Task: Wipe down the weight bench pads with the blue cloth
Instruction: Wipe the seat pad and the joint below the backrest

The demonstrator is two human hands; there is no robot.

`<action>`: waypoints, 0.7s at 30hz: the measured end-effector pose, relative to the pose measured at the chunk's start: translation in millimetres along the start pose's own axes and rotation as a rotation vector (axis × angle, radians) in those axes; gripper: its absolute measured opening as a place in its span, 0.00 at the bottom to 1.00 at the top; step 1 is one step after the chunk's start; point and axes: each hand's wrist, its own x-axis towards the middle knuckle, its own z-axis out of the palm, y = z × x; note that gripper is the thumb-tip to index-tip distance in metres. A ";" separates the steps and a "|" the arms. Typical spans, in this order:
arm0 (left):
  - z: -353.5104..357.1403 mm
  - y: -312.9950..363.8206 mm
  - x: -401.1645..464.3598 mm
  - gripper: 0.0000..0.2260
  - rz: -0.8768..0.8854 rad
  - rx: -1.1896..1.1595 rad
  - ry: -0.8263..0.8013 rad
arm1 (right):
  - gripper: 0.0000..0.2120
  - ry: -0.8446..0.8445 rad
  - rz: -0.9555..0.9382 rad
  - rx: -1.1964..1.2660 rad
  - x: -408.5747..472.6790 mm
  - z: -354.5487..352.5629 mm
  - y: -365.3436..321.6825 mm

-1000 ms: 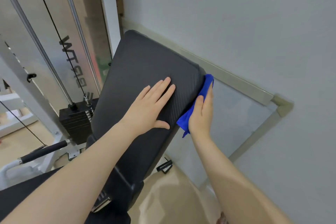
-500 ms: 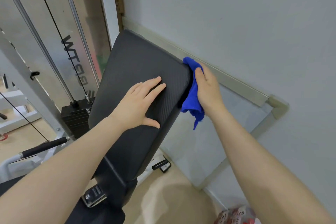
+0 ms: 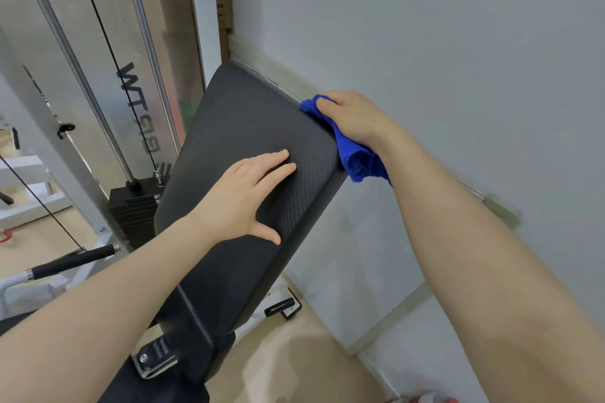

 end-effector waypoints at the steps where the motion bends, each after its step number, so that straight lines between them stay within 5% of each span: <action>1: -2.4 0.0 -0.5 0.51 -0.007 -0.011 -0.008 | 0.12 -0.021 -0.011 0.013 -2.3 -1.5 0.1; 6: -16.3 -4.2 0.3 0.34 0.040 -0.141 0.032 | 0.12 0.094 -0.088 -0.005 -48.4 2.3 18.6; 10: -31.8 -21.1 15.3 0.24 0.090 -0.118 0.119 | 0.12 0.022 -0.035 -0.130 -27.4 -2.9 -1.4; 16: -43.3 -59.6 39.4 0.33 -0.149 -0.165 0.137 | 0.17 -0.026 -0.141 -0.360 64.8 21.9 -57.0; 21: -41.5 -93.3 45.1 0.39 -0.287 -0.253 0.084 | 0.16 -0.025 -0.146 -0.349 35.2 15.1 -39.3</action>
